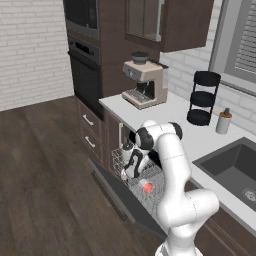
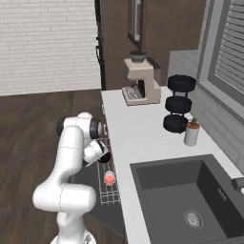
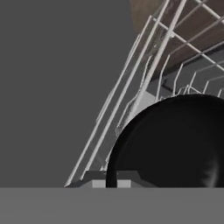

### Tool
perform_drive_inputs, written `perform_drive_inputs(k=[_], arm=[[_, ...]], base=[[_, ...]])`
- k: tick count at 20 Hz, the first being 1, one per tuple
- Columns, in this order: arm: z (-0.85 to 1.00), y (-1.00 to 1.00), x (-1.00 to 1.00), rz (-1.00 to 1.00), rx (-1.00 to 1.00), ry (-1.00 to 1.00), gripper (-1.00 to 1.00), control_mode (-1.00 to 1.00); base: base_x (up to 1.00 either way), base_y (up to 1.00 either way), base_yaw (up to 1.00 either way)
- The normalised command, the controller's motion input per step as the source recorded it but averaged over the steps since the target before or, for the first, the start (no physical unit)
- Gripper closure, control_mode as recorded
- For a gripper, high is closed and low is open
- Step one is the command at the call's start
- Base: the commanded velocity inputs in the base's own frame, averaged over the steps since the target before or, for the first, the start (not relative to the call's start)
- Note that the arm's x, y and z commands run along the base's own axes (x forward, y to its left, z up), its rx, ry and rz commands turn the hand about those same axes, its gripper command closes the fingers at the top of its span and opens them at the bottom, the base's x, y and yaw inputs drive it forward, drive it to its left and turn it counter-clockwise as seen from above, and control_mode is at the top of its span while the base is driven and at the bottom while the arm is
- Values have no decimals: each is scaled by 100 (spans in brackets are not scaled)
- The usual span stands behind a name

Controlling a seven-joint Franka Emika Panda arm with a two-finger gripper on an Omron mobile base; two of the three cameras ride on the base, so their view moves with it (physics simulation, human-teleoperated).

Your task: Pick up the cup and bowl from the counter, place them in the dishwasher, and close the dishwasher door.

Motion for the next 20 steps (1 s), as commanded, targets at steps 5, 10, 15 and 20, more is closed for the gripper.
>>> perform_drive_inputs(k=[5, 10, 15, 20], arm=[[-49, -22, 54, 0, 0, 0, 100, -100], [-57, -11, 22, 0, 0, 0, 100, -100], [-51, 26, -37, 5, -4, -11, -100, -100], [11, 7, -23, 0, -2, -19, -100, -100]], base=[[0, 0, 0], [0, 0, 0], [0, 0, 0], [0, 0, 0]])
